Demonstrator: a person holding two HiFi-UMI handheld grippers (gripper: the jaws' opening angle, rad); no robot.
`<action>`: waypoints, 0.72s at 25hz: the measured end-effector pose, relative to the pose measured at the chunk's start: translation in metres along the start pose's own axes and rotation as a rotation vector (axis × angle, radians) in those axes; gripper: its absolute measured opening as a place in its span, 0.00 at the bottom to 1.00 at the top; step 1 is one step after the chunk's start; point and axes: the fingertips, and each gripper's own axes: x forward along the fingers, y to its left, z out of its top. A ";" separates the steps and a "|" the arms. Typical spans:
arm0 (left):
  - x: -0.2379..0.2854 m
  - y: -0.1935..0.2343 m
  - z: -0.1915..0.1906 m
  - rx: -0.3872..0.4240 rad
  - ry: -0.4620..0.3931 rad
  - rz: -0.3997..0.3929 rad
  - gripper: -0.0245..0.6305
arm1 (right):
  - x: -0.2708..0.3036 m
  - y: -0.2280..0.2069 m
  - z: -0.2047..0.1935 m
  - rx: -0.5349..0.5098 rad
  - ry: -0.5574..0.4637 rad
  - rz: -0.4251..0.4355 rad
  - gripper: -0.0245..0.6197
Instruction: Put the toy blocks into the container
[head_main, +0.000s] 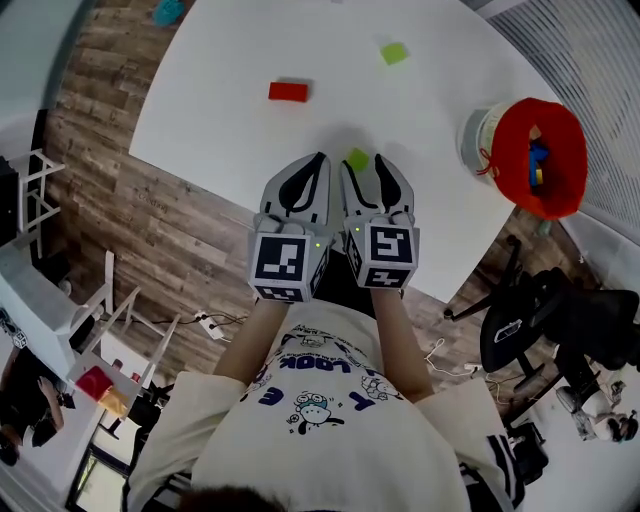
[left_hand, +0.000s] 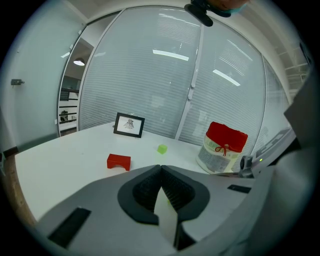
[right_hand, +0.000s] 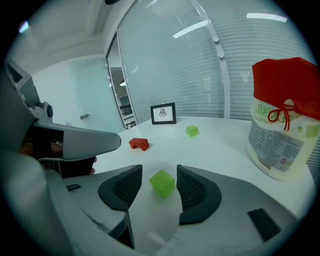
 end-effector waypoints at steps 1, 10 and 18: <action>0.000 0.001 -0.001 -0.002 0.002 0.001 0.08 | 0.002 -0.001 -0.002 0.000 0.006 -0.002 0.39; -0.001 0.009 -0.012 -0.020 0.021 0.010 0.08 | 0.012 -0.001 -0.016 -0.011 0.058 -0.004 0.39; 0.001 0.014 -0.015 -0.041 0.031 0.011 0.08 | 0.016 -0.001 -0.022 -0.011 0.087 -0.012 0.38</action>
